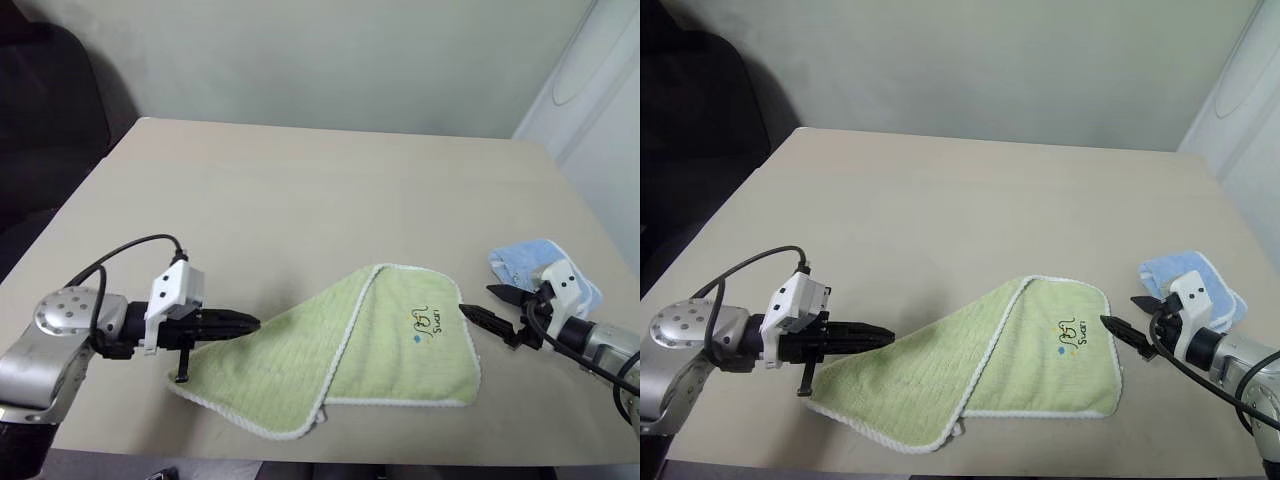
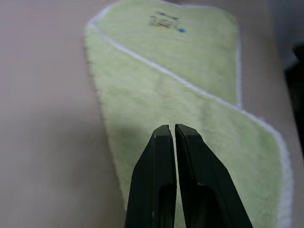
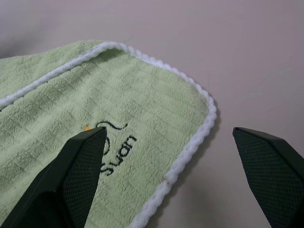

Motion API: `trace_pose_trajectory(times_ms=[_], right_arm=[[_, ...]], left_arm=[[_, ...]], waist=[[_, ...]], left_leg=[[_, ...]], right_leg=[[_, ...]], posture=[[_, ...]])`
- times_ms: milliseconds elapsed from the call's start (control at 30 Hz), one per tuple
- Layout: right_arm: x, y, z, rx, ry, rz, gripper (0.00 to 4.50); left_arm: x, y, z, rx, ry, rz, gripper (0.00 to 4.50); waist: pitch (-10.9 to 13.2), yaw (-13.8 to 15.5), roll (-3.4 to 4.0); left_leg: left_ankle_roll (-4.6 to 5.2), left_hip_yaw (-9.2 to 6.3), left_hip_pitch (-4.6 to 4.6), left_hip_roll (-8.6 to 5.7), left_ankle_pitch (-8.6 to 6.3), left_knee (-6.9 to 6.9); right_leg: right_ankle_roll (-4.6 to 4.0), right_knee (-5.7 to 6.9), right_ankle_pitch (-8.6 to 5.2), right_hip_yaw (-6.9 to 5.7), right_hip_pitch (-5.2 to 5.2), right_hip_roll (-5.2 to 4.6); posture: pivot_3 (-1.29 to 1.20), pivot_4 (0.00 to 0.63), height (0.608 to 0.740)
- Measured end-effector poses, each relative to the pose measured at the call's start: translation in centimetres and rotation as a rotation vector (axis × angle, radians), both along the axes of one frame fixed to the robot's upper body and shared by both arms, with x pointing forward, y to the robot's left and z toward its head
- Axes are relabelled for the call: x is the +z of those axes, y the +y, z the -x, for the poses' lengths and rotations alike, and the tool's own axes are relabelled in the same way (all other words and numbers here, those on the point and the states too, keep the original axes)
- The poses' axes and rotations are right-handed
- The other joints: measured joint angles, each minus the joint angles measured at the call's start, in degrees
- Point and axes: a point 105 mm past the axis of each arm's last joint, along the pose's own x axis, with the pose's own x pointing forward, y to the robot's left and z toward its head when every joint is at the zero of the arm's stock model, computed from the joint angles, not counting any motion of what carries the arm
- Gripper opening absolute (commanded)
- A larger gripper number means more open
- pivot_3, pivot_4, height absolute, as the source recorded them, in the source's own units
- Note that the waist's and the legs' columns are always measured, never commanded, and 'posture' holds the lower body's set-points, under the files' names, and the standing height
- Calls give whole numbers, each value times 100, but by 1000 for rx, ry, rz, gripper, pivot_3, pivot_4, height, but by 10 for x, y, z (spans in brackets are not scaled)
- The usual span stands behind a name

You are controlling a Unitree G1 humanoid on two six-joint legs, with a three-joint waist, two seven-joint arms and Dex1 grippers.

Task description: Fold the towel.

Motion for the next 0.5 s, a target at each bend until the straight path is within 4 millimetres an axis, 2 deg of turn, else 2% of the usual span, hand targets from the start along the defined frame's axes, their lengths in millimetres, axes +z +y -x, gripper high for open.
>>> trace_pose_trajectory(times_ms=[133, 167, 200, 300, 467, 500], right_arm=[[-1, 0, 0, -8, -1, -2, 4480], [-1, 1, 0, -11, -1, -4, 4500], [-2, 1, 0, -14, -1, -7, 4500], [-3, 3, 0, -26, -5, -16, 4500], [-4, 6, 4, -28, -2, -3, 4500], [-5, 6, 5, -31, 2, -1, 4500]], left_arm=[[-3, -14, 16, -223, -12, -90, 246], [-7, -18, 20, -270, -14, -114, 530], [-11, -20, 22, -304, -13, -132, 630], [-24, -29, 30, -396, 27, -173, 1503], [-39, -41, 41, -534, -19, -192, 3289], [-41, -43, 42, -554, -32, -193, 3289]], waist=[[-2, -1, 2], [-2, -4, 3], [-3, -5, 4], [-2, -5, 4], [-4, -4, 9], [-4, -2, 8]], left_leg=[[-1, 0, 0, 0, -5, -1], [-1, 0, 1, 0, -5, -1], [-1, 0, 2, 1, -6, -1], [-1, 0, 0, 2, -5, -1], [-1, 0, -3, 2, -6, -1], [-1, -1, -5, 2, -6, -1]], right_leg=[[-3, 0, 2, 0, 0, -2], [-3, 0, 2, 0, 0, -2], [-3, 0, 2, 0, 0, -2], [-2, 0, 1, -1, -1, -3], [13, 0, -8, 0, -2, -3], [19, 0, -12, -1, -3, -3]], posture=[[0, 150, 740], [0, 150, 740], [0, 150, 740], [0, 150, 740], [0, 150, 740], [0, 150, 740]])
